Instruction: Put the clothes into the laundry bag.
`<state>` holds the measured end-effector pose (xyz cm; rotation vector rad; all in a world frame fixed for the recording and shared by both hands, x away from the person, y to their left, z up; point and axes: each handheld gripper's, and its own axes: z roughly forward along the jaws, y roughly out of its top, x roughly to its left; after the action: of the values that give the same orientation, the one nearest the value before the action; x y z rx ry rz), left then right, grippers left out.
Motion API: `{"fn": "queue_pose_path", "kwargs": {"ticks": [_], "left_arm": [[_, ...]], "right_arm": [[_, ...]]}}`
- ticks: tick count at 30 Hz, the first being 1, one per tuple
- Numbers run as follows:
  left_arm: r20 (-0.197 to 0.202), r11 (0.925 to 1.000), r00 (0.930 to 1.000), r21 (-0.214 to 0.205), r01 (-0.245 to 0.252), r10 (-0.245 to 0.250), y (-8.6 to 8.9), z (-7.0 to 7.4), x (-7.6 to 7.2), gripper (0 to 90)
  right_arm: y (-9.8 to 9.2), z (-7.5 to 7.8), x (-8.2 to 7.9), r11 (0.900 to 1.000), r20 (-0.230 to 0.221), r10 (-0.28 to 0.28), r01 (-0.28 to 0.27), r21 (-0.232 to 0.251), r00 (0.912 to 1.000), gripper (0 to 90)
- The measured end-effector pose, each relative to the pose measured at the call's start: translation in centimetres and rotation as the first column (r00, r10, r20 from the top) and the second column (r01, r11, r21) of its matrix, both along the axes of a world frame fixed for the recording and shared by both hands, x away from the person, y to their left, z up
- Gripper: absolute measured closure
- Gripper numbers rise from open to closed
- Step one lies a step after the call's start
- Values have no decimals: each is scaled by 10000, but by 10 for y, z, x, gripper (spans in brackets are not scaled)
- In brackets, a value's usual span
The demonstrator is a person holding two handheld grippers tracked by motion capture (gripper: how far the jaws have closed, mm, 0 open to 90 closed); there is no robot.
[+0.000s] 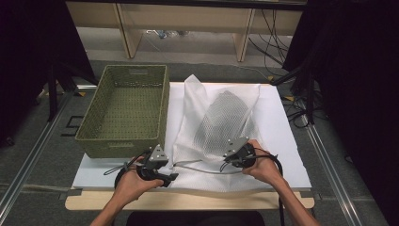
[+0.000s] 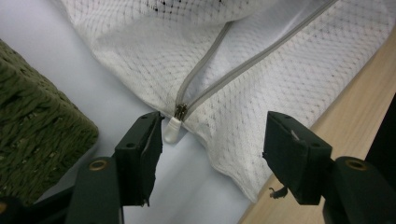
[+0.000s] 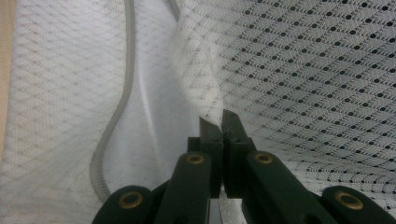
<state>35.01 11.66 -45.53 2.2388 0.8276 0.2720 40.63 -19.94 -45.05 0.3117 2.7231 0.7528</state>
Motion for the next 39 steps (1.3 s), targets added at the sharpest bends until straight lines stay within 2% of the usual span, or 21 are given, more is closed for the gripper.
{"fn": "queue_pose_path", "kwargs": {"ticks": [1, 2, 3, 5, 6, 7, 11, 14, 17, 18, 20, 22, 24, 26, 27, 29, 30, 32, 33, 37, 39], "left_arm": [[127, 10000, 9999, 36, 59, -59, 1, 0, 0, 345], [85, 10000, 10000, -17, 9, -9, 1, 0, 0, 333], [109, 10000, 9999, 26, 31, -31, 2, 0, 0, 329], [171, 10000, 9999, 93, -1, -1, 3, 0, -1, 324], [167, 10000, 9998, 51, 68, -68, 4, 0, -2, 314], [130, 10000, 9999, 10, 21, -21, 5, 0, -4, 309], [-140, 9977, 9999, -671, -10, 0, 9, 2, -13, 298], [87, 9971, 10000, -763, -30, 36, 10, 5, -20, 275], [277, 9969, 9996, -784, -15, 37, 10, 5, -25, 251], [403, 9986, 9992, -536, -7, 29, 11, 5, -27, 248], [397, 9977, 9992, -677, 50, -23, 9, 3, -28, 248], [507, 9989, 9987, -461, 105, -81, 8, 2, -29, 246], [486, 9988, 9987, -477, 138, -115, 7, 1, -28, 229], [444, 9988, 9990, -479, 98, -77, 7, 1, -29, 228], [467, 9988, 9989, -472, 100, -78, 7, 1, -29, 228], [437, 9978, 9990, -670, 10, 19, 6, 1, -29, 228], [470, 9978, 9989, -663, -1, 32, 7, 0, -28, 228], [537, 9978, 9985, -668, -28, 64, 7, 2, -29, 228], [559, 9978, 9984, -667, -4, 41, 7, 2, -29, 227], [639, 9988, 9980, -493, 16, 16, 8, 3, -28, 227], [618, 9982, 9981, -595, -39, 76, 8, 2, -27, 227]], "right_arm": [[-1, -1, 0, 10000, -63, -20, 20, -35, 10000, 900], [-1, -2, 1, 9997, 81, 223, -222, -122, 9997, 900], [-2, -3, 0, 10000, -154, -27, 26, -80, 9999, 900], [-3, -7, 0, 9998, -52, -24, 23, -181, 10000, 900], [-4, -7, 1, 9997, -128, 131, -134, -198, 9998, 900], [-4, -8, 0, 9999, -249, -22, 18, -162, 9997, 900], [-6, -10, 0, 9996, -168, -40, 35, -279, 9999, 900], [-8, -12, 1, 9996, -285, -86, 78, -272, 9996, 900], [-10, -13, -1, 9995, -247, -151, 144, -264, 9996, 900], [-10, -13, -1, 9995, -234, -193, 186, -265, 9995, 900], [-12, -12, -2, 9996, -260, -207, 203, -180, 9994, 900], [-12, -13, -2, 9997, -150, -226, 224, -107, 9996, 899], [-12, -13, -3, 9996, -152, -282, 282, -40, 9995, 894], [-13, -12, -3, 9991, -380, -395, 401, 137, 9985, 883], [-14, -11, -2, 9992, -230, -369, 372, 130, 9991, 861], [-16, -10, -1, 9980, -233, -410, 421, 472, 9989, 778], [-17, -8, -3, 9950, -441, -723, 751, 658, 9964, 747], [-20, -5, -3, 9927, -342, -648, 679, 993, 9973, 714], [-22, -2, -5, 9888, -491, -866, 919, 1173, 9950, 688], [-29, 4, -7, 9774, -325, -1095, 1135, 1785, 9935, 601], [-32, 8, -9, 9682, -543, -1308, 1393, 2079, 9899, 558]]}}
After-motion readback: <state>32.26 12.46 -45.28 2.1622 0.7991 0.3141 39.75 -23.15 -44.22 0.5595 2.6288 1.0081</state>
